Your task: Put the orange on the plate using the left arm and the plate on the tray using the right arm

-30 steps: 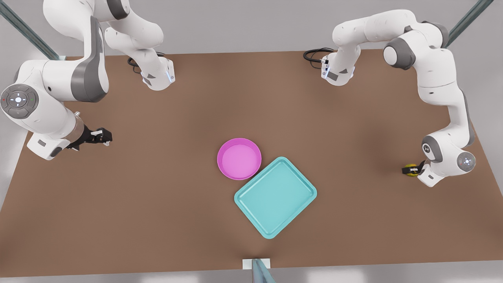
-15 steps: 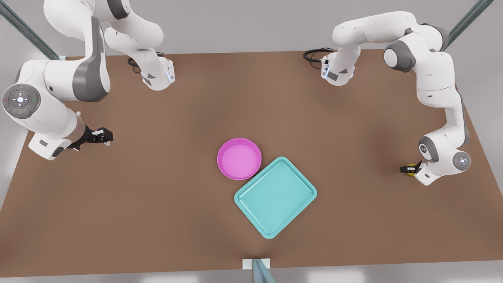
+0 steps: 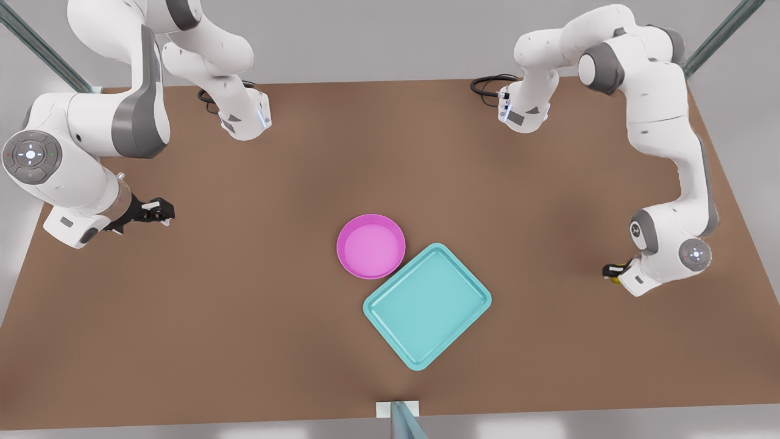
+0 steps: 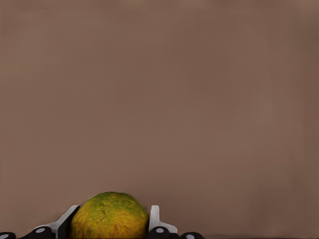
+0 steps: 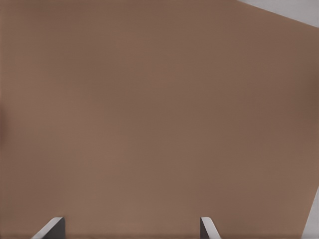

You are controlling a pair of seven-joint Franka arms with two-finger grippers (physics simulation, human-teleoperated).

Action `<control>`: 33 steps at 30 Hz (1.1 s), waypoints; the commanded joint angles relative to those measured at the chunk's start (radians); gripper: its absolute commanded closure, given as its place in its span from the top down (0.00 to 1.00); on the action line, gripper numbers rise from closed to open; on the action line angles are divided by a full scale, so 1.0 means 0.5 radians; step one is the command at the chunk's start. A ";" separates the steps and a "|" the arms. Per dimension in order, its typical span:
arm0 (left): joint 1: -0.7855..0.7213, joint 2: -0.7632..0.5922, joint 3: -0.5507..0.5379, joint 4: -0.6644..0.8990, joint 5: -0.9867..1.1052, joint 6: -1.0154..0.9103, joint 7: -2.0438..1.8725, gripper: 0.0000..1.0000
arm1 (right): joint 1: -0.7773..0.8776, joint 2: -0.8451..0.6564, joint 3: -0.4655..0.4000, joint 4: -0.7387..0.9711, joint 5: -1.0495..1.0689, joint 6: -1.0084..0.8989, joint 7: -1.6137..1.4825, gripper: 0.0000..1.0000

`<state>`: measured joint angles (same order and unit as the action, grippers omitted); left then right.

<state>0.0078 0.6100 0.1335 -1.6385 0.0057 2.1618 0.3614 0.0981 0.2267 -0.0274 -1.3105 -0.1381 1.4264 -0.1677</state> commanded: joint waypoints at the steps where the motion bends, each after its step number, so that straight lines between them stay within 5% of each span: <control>1: -0.251 -0.082 -0.028 0.016 -0.024 -0.332 -0.824 0.65 | -0.003 -0.002 0.000 0.001 0.000 0.000 -0.008 1.00; 7: -1.417 0.047 -0.037 0.466 -0.435 -0.578 -2.345 0.66 | 0.000 -0.002 0.000 0.001 0.000 0.000 -0.008 1.00; 10: -1.666 0.354 -0.040 0.819 -0.527 -0.547 -2.769 0.66 | -0.003 -0.002 0.000 0.001 0.003 0.000 -0.008 1.00; 14: -1.666 0.590 -0.083 1.050 -0.524 -0.262 -2.877 0.66 | 0.000 -0.002 0.000 0.001 0.003 0.000 -0.005 1.00; 16: -1.666 0.621 -0.083 1.056 -0.521 -0.222 -2.904 1.00 | 0.000 -0.002 0.000 0.001 0.003 0.000 -0.005 1.00; 19: -1.666 0.618 -0.083 1.043 -0.515 -0.252 -2.889 1.00 | 0.000 -0.002 0.000 0.001 0.003 0.000 -0.005 1.00; 21: -1.351 0.253 -0.015 1.043 -0.505 -1.193 -2.193 1.00 | 0.003 0.004 0.000 0.001 0.003 0.000 0.004 1.00; 22: -1.090 0.026 0.092 1.059 -0.450 -1.712 -1.519 1.00 | 0.009 0.047 0.006 -0.002 0.040 -0.006 0.010 1.00; 25: -1.077 -0.208 0.831 1.065 -0.330 -1.903 -0.444 1.00 | 0.046 0.537 0.073 0.136 0.657 0.046 -0.011 1.00; 26: -1.080 -0.232 0.978 1.071 -0.327 -1.946 -0.349 1.00 | 0.092 0.587 0.141 0.145 0.746 0.245 0.016 1.00; 28: -1.080 -0.293 1.000 1.071 -0.324 -2.069 -0.361 1.00 | 0.261 0.501 0.162 -0.637 0.976 1.267 0.032 1.00; 29: -0.949 -0.428 0.814 1.019 -0.270 -1.965 -0.425 1.00 | 0.276 0.498 0.242 -0.888 0.994 1.631 0.029 1.00; 30: -0.336 -0.741 -0.032 0.713 0.037 -1.664 -0.434 1.00 | 0.279 0.504 0.300 -1.017 1.031 1.844 0.032 1.00; 31: -0.255 -1.109 -0.163 0.182 0.262 -1.173 -0.462 1.00 | 0.301 0.528 0.337 -1.143 1.040 2.077 0.032 1.00; 32: -0.249 -1.085 -0.126 0.203 0.231 -1.255 -0.453 1.00 | 0.304 0.547 0.383 -1.186 1.089 2.169 0.029 1.00; 33: -0.236 -0.886 -0.126 0.549 0.228 -1.608 -0.468 1.00 | 0.322 0.593 0.383 -1.196 1.111 2.258 0.032 1.00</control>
<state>-0.1159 0.1733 0.0975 -1.3781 0.0314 1.4076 -0.2092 0.2563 0.5166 0.1553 -1.8862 0.3479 2.1109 -0.1632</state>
